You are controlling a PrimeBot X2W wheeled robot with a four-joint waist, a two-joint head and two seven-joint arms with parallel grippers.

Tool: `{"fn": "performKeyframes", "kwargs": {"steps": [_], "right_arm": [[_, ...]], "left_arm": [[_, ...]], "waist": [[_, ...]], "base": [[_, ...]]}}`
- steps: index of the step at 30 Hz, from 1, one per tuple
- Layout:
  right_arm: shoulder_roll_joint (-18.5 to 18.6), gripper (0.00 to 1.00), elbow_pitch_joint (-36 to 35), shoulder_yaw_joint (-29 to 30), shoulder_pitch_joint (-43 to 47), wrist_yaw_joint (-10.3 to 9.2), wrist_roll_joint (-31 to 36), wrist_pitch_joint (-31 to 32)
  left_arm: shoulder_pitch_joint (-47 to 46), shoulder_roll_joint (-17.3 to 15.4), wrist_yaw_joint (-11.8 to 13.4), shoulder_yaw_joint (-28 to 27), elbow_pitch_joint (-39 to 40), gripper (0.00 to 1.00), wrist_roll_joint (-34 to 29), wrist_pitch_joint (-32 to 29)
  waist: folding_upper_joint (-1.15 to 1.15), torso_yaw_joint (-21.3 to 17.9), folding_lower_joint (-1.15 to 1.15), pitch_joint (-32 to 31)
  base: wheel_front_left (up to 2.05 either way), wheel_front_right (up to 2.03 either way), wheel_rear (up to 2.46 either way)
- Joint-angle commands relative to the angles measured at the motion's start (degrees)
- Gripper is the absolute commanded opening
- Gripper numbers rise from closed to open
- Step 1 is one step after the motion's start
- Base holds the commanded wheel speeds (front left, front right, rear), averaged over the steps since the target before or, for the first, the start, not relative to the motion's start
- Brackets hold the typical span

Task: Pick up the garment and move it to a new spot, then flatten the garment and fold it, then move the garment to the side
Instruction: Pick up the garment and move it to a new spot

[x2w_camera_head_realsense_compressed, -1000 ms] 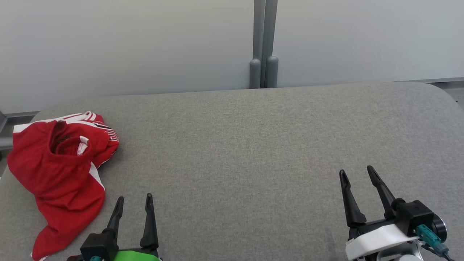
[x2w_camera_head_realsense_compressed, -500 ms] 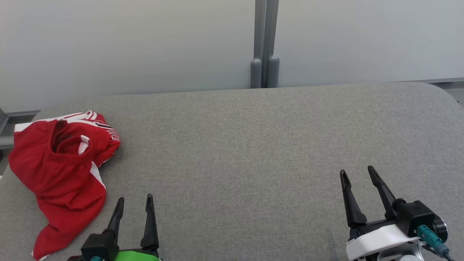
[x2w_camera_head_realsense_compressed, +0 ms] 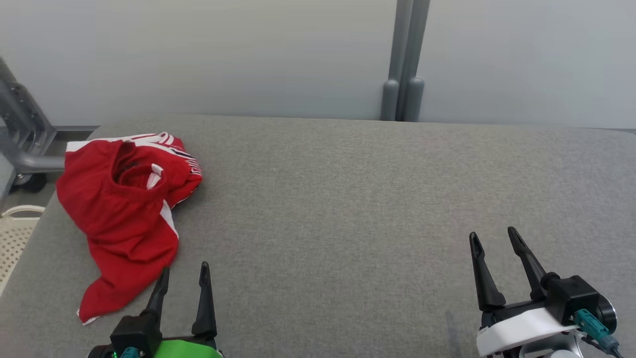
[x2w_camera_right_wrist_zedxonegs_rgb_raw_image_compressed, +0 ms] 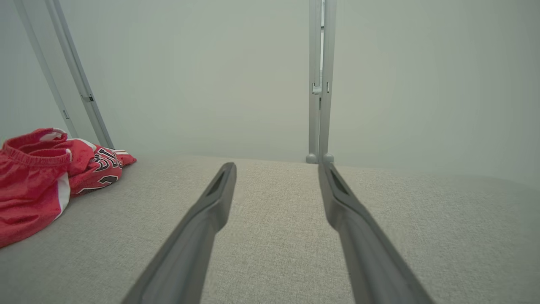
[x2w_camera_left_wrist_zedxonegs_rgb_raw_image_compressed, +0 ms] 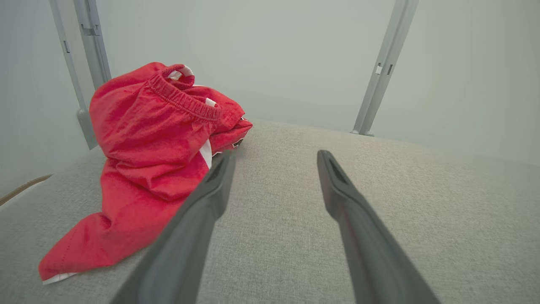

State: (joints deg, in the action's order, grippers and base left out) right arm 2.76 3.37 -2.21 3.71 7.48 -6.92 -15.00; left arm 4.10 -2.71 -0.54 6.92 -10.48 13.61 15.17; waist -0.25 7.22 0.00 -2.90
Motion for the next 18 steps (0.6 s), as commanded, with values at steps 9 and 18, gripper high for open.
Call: {"fn": "performKeyframes", "kwargs": {"steps": [9,18], "right_arm": [[0.23,1.00,0.21,-1.27,-1.19,0.02,-1.03,-0.20],[0.24,1.00,0.83,-2.76,-1.90,0.02,-1.09,-0.19]], "left_arm": [[-0.93,-0.34,-0.24,-1.14,0.12,1.00,-0.51,0.04],[-0.66,-0.31,-0.50,-1.33,0.28,1.00,-0.33,0.04]], "waist": [[0.25,12.11,0.00,1.57],[0.25,16.21,0.00,2.21]], "base": [[0.00,0.00,0.00],[0.00,0.00,0.00]]}}
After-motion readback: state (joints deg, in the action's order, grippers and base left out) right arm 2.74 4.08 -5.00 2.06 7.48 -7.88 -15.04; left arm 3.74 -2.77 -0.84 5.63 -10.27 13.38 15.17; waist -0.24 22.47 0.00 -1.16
